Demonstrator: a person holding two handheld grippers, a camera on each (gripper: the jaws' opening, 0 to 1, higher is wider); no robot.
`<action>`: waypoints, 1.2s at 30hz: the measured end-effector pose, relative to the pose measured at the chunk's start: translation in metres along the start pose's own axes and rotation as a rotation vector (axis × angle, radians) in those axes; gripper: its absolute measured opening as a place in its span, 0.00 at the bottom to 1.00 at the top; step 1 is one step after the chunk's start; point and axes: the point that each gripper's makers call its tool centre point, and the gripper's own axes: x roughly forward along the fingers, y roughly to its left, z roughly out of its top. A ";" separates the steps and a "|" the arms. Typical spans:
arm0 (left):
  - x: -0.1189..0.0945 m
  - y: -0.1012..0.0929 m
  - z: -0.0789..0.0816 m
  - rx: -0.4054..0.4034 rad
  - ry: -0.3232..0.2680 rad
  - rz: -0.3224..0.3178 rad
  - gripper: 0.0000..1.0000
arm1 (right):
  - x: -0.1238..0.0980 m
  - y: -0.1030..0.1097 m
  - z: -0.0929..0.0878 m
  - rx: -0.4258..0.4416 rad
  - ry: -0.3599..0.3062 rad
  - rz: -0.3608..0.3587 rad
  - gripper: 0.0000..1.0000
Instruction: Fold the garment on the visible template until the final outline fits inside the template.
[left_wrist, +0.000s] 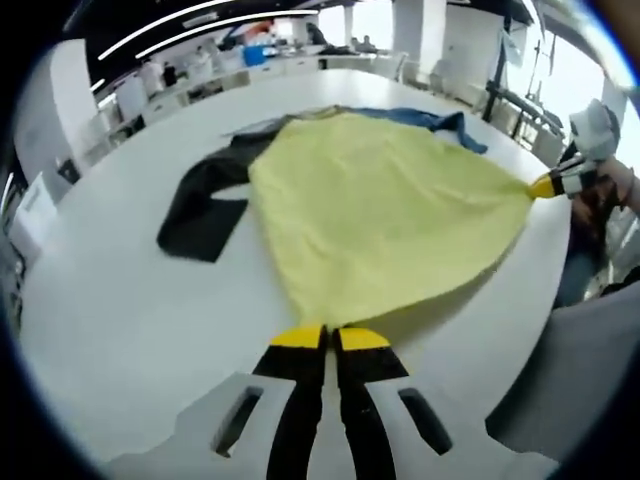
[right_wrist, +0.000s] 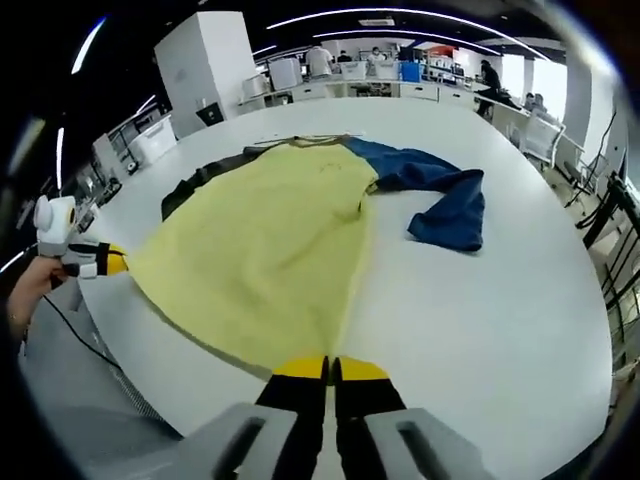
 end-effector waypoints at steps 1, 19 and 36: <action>0.000 0.000 -0.001 0.005 0.002 0.001 0.00 | 0.001 0.001 -0.002 -0.002 0.006 -0.002 0.00; -0.006 0.004 -0.022 -0.009 0.035 -0.008 0.00 | 0.008 -0.008 -0.011 -0.020 0.052 -0.041 0.00; 0.001 -0.003 -0.036 -0.009 0.106 -0.007 0.00 | 0.011 -0.015 -0.014 -0.019 0.065 -0.042 0.00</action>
